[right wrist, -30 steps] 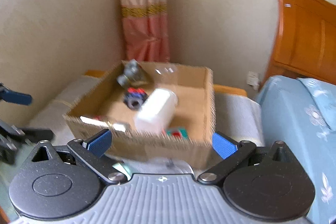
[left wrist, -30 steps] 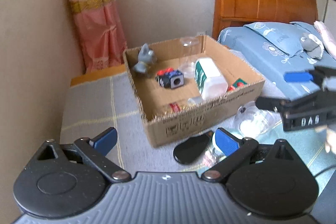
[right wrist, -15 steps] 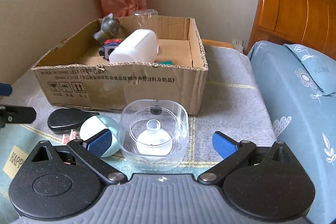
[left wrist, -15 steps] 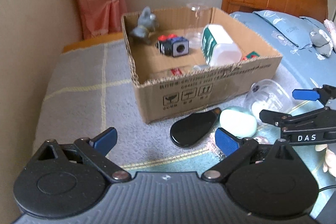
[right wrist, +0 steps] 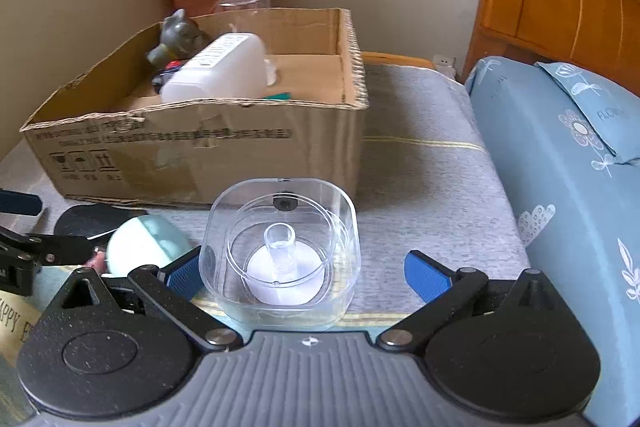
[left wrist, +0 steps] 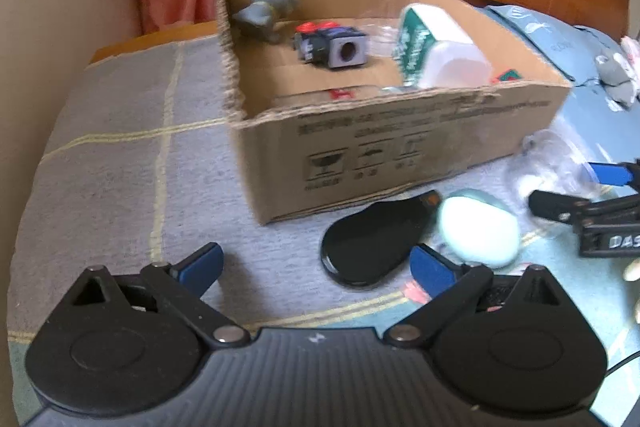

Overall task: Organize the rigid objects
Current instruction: 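Move right tool to the clear lidded container while left tool approaches the black teardrop object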

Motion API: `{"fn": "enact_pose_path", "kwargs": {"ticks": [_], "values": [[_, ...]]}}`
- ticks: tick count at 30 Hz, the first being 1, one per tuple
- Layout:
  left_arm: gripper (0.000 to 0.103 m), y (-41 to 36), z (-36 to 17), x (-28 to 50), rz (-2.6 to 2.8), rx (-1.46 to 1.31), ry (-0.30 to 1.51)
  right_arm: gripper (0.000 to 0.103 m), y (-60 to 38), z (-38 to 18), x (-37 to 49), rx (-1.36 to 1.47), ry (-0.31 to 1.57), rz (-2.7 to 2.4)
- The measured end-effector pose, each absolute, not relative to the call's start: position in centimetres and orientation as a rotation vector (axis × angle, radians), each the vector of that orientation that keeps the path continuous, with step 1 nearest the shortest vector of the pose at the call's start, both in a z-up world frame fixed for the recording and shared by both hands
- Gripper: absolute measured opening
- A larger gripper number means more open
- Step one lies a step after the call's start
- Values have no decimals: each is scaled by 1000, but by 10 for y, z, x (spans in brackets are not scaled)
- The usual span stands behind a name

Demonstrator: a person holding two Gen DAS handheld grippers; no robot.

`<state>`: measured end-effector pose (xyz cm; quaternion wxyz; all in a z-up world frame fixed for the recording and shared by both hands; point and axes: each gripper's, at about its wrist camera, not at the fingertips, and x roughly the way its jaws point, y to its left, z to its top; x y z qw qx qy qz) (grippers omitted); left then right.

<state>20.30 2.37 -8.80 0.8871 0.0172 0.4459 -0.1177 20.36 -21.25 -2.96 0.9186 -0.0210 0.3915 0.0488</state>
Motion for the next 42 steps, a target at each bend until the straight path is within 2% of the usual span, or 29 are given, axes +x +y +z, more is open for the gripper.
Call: {"fn": "enact_pose_path", "kwargs": {"ticks": [13, 25, 33, 42], "values": [[102, 44, -87, 195, -180, 71, 926, 103, -223, -33, 204, -53, 819, 85], [102, 14, -87, 217, -228, -54, 900, 103, -225, -43, 204, -69, 823, 90], [102, 4, -92, 219, -178, 5, 865, 103, -225, -43, 201, -73, 810, 97], [102, 36, -94, 208, -93, 33, 876, 103, -228, -43, 199, -82, 801, 118]]}}
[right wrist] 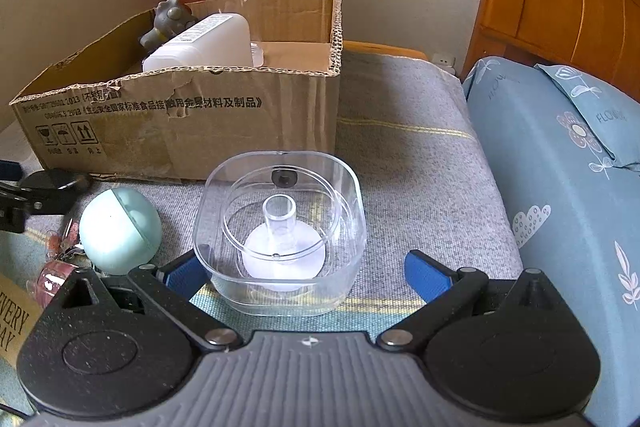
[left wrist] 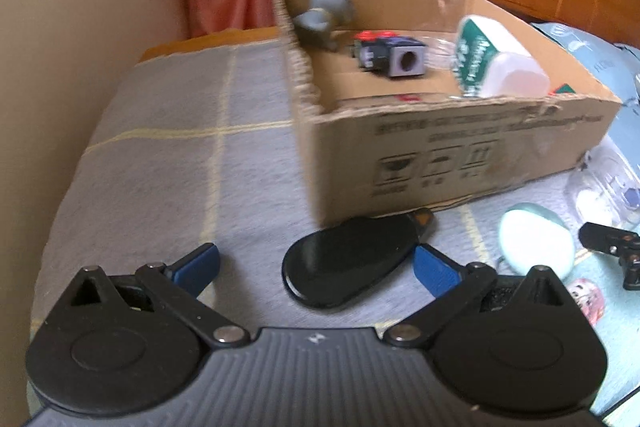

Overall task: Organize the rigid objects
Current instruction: 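Move right tool to the clear lidded container while left tool approaches the black teardrop object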

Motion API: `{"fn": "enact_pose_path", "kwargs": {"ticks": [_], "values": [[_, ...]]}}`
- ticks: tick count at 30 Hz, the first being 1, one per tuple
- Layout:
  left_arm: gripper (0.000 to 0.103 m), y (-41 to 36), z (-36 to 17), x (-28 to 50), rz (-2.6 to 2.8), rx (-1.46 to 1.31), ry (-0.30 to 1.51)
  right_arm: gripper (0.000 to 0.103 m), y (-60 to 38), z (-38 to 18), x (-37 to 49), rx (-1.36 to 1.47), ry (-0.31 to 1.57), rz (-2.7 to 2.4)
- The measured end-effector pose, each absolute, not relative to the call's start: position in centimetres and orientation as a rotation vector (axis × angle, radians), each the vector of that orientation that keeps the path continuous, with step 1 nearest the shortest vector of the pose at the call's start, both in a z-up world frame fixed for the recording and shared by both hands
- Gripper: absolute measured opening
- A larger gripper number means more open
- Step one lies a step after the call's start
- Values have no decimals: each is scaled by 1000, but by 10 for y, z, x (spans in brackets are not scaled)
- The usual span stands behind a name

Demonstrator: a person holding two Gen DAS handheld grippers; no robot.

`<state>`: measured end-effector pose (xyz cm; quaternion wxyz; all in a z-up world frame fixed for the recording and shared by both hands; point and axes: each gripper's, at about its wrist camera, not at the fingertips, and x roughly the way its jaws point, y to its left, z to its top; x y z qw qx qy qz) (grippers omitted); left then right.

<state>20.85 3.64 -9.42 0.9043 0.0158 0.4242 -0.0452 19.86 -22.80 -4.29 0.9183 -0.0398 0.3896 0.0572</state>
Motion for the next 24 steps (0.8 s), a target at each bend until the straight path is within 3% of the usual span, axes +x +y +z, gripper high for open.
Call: {"fn": "enact_pose_path", "kwargs": {"ticks": [10, 24], "values": [[102, 58, -91, 197, -13, 15, 903, 103, -231, -44, 196, -97, 791, 157], [100, 23, -88, 214, 24, -137, 910, 103, -228, -42, 195, -95, 783, 154]]}}
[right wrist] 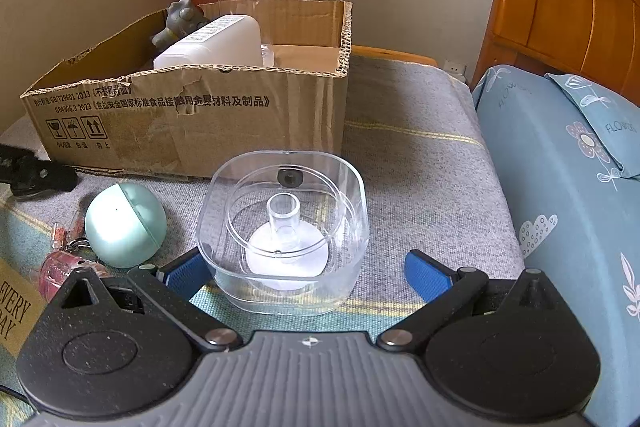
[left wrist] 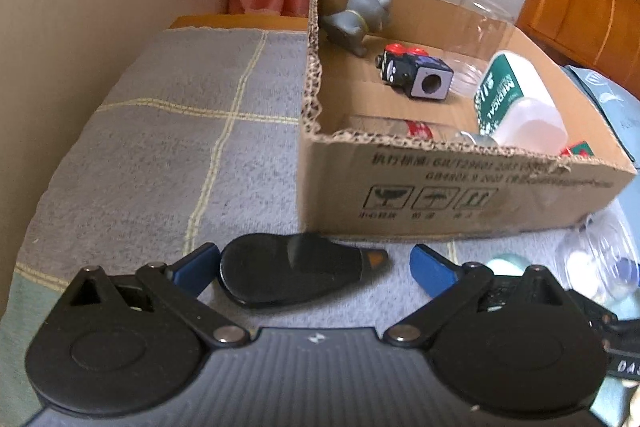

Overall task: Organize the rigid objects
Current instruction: 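Move right tool to the clear lidded container while left tool approaches the black teardrop object, then grasp the clear lidded container with right tool while left tool grasps the black teardrop object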

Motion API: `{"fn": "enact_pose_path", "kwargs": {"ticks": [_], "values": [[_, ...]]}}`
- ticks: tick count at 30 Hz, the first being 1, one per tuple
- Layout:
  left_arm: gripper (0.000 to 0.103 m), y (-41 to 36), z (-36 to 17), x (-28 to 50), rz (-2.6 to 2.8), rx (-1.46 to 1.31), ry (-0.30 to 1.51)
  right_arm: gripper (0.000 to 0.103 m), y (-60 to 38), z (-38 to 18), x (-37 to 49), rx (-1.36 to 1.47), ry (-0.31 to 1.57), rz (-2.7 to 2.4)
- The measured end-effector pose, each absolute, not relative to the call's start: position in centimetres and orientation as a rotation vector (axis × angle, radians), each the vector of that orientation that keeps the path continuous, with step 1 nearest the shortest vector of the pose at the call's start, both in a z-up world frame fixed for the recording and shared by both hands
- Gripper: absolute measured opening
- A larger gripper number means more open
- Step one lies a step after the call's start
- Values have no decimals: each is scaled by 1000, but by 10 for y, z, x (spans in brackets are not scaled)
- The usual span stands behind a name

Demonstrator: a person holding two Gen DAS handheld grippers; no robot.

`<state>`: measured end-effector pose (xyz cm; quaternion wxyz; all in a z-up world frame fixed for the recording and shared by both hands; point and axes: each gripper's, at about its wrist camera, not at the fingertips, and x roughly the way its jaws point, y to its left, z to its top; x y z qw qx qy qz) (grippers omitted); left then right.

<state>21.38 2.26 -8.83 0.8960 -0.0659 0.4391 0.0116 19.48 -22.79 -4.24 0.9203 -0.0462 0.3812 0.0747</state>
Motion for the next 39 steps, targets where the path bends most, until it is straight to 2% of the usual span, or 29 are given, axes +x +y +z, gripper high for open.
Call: {"fn": "enact_pose_path", "kwargs": {"ticks": [15, 16, 17, 19, 22, 39], "values": [[99, 11, -92, 213, 19, -31, 882, 103, -223, -41, 209, -150, 779, 232], [96, 10, -92, 213, 18, -25, 878, 103, -222, -40, 208, -160, 775, 231], [92, 10, -91, 211, 12, -21, 875, 101, -220, -40, 207, -170, 770, 232], [89, 9, -89, 210, -4, -12, 871, 91, -219, -38, 207, -178, 769, 240], [89, 10, -88, 209, -21, -4, 876, 81, -220, -35, 208, -159, 781, 261], [89, 15, -64, 185, -136, 144, 879, 81, -225, -11, 188, -171, 789, 298]]}}
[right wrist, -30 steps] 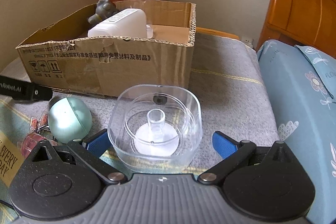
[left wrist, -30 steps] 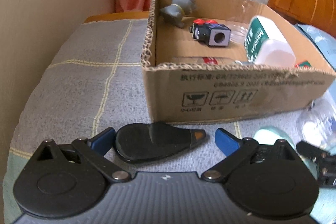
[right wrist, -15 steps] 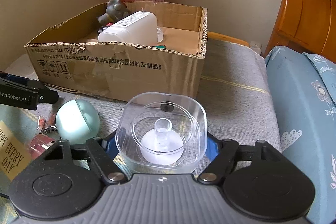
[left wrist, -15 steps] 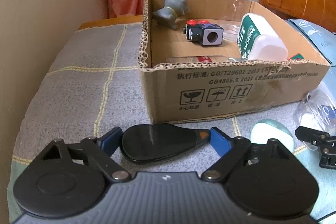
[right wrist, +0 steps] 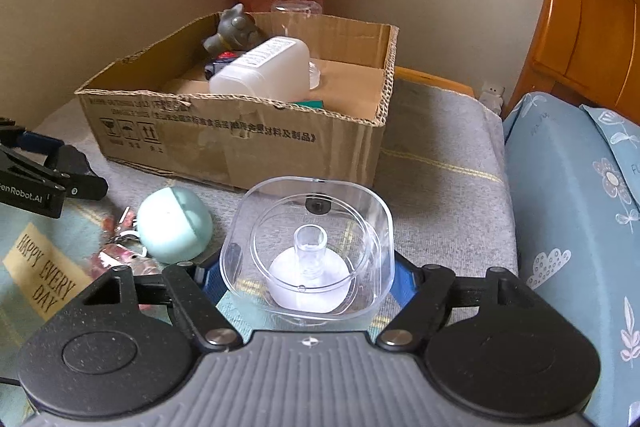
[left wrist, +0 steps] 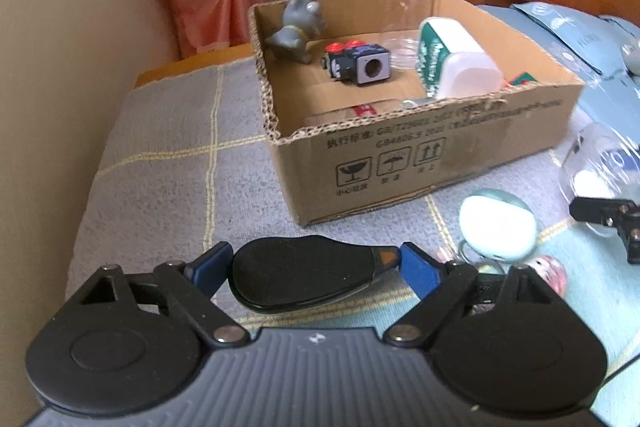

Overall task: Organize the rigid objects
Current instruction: 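Grasp the clear lidded container with right tool while left tool grasps the black teardrop object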

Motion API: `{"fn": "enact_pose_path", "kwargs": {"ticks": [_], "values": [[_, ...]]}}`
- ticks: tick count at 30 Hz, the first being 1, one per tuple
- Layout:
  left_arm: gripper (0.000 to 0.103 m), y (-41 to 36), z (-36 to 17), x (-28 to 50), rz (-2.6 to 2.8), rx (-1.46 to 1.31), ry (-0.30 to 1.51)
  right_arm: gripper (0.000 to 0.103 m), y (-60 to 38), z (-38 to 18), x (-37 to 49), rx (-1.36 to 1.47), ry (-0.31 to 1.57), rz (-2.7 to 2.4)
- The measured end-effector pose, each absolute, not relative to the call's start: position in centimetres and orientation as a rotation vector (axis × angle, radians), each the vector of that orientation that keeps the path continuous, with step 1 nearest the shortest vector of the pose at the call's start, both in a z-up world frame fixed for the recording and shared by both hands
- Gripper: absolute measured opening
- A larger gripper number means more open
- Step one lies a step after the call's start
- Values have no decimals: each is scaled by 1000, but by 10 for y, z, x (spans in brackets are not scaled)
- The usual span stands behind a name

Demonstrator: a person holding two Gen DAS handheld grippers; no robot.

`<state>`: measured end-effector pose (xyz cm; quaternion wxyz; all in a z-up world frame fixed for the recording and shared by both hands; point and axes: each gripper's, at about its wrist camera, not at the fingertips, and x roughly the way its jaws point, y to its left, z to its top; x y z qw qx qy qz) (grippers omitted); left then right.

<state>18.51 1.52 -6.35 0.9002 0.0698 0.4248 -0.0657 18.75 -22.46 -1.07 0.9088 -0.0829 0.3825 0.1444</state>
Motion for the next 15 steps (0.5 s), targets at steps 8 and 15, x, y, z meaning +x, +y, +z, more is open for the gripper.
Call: {"fn": "enact_pose_path", "kwargs": {"ticks": [8, 15], "values": [[89, 7, -40, 168, -199, 212, 867, 81, -220, 7, 174, -202, 775, 330], [89, 4, -14, 160, -270, 225, 845, 81, -219, 28, 166, -199, 758, 376]]}}
